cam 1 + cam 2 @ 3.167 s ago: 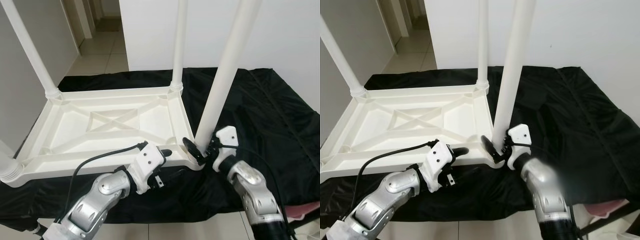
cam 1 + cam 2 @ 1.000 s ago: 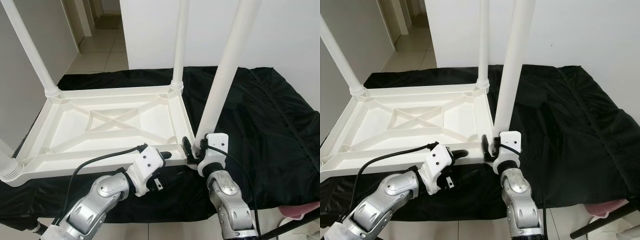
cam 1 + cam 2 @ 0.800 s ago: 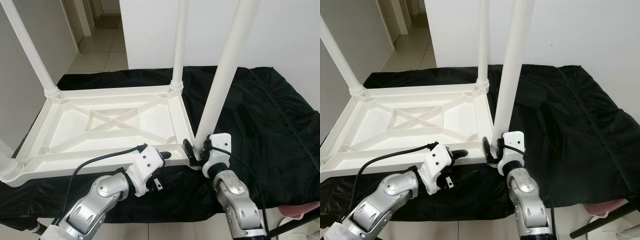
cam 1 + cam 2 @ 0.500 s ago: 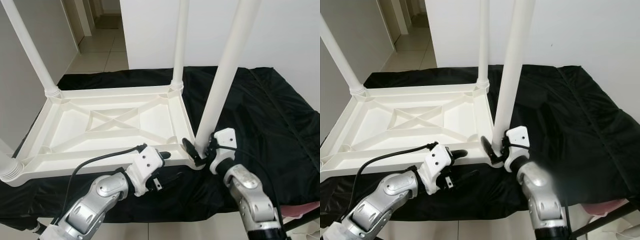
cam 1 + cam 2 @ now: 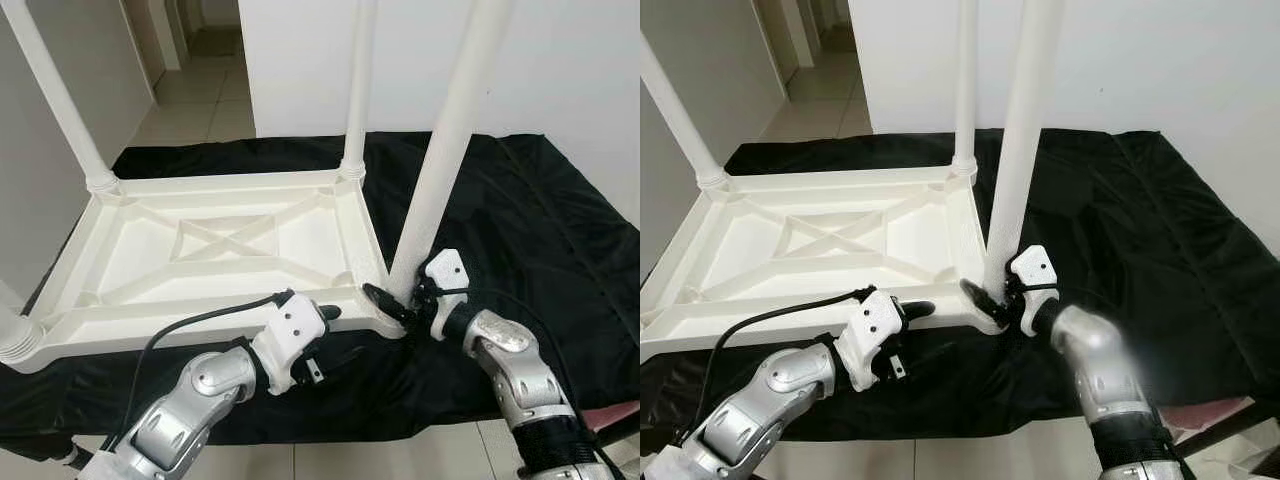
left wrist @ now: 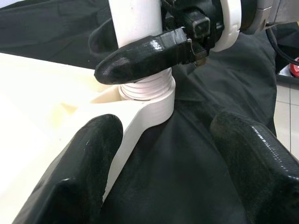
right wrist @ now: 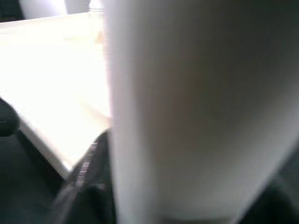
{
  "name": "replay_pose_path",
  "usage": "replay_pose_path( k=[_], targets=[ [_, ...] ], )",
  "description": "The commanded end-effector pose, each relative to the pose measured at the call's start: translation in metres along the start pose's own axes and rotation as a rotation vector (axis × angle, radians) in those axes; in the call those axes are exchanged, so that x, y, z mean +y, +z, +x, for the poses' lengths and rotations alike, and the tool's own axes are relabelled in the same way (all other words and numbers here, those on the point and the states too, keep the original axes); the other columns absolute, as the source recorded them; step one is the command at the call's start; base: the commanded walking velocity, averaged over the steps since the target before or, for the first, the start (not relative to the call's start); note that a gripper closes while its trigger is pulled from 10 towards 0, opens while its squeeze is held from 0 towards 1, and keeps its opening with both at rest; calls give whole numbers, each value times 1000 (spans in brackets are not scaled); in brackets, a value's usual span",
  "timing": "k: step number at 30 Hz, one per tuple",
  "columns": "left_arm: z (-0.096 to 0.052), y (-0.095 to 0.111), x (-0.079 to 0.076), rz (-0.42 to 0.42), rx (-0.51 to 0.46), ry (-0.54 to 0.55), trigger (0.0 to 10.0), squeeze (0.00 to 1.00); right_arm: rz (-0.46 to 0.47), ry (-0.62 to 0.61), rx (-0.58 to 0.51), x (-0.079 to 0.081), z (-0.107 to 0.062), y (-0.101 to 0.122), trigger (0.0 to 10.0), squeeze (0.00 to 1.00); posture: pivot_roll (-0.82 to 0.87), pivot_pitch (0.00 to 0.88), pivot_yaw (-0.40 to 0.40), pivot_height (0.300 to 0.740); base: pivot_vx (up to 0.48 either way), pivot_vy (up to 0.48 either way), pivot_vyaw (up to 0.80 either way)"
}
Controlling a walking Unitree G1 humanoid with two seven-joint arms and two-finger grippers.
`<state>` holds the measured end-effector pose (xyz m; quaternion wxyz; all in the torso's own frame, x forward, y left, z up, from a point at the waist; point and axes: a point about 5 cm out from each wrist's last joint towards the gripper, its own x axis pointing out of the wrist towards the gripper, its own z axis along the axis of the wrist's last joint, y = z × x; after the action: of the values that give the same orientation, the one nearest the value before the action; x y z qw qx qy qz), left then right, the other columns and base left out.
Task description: Building children table
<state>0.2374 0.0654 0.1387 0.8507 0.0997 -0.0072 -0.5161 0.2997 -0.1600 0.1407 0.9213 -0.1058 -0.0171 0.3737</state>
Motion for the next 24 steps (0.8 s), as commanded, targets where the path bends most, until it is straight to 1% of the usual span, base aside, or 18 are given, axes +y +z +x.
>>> replay_pose_path(
  k=[1, 6, 7, 8, 10, 11, 12, 15, 16, 17, 18, 19, 20, 22, 24],
  targets=[
    [-3, 0, -4, 8, 11, -70, 10000, 0, -6, 19, 11, -1, 2, -1, 0, 0, -19, 20, 16, 740, 0, 0, 0],
    [-4, -1, -4, 6, 11, -63, 10000, 0, 19, 12, 7, -3, 0, -4, 0, 0, -20, 19, 14, 740, 0, 0, 0],
    [-4, -1, -5, 6, 11, -61, 10000, 0, 58, -11, -4, -3, -2, -3, 10000, 0, -21, 20, 13, 740, 0, 0, 0],
    [-4, -1, -5, 6, 11, -61, 10000, 0, 58, -11, -4, -3, -2, -3, 10000, 0, -21, 20, 13, 740, 0, 0, 0],
    [-4, -1, -4, 6, 10, -60, 10000, 0, 117, -41, -20, 0, -5, -3, 10000, 0, -21, 19, 12, 740, 0, 0, 0],
    [-4, -1, -4, 6, 10, -60, 10000, 0, 117, -41, -20, 0, -5, -3, 10000, 0, -21, 19, 12, 740, 0, 0, 0],
    [-3, 0, -4, 8, 9, -61, 10000, 0, 149, -55, -29, 3, -6, -2, 10000, 0, -22, 23, 14, 740, 0, 0, 0],
    [-3, 0, -4, 8, 9, -61, 10000, 0, 157, -64, -38, 6, -6, -2, 10000, 0, -23, 22, 10, 740, 0, 0, 0],
    [-3, 0, -4, 10, 9, -64, 10000, 0, 173, -107, -56, 11, -6, -1, 10000, 0, -25, 20, 6, 740, 0, 0, 0],
    [-3, 0, -4, 10, 9, -64, 10000, 0, 173, -107, -56, 11, -6, -1, 10000, 0, -25, 20, 6, 740, 0, 0, 0],
    [-3, -1, -5, 8, 10, -67, 10000, 0, 169, -144, -58, 12, -5, -1, 10000, 0, -28, 16, 6, 740, 0, 0, 0],
    [-3, -1, -5, 8, 10, -67, 10000, 0, 169, -144, -58, 12, -5, -1, 10000, 0, -28, 16, 6, 740, 0, 0, 0],
    [-2, -1, -6, 8, 10, -71, 10000, 0, 164, -177, -55, 12, -5, -2, 10000, 0, -28, 16, 6, 740, 0, 0, 0],
    [-2, -1, -6, 8, 10, -71, 10000, 0, 164, -177, -55, 12, -5, -2, 10000, 0, -28, 16, 6, 740, 0, 0, 0],
    [-1, -2, -7, 8, 10, -79, 10000, 0, 169, -257, -56, 13, -6, -2, 10000, 0, -28, 8, 5, 740, 0, 0, 0]
  ],
)
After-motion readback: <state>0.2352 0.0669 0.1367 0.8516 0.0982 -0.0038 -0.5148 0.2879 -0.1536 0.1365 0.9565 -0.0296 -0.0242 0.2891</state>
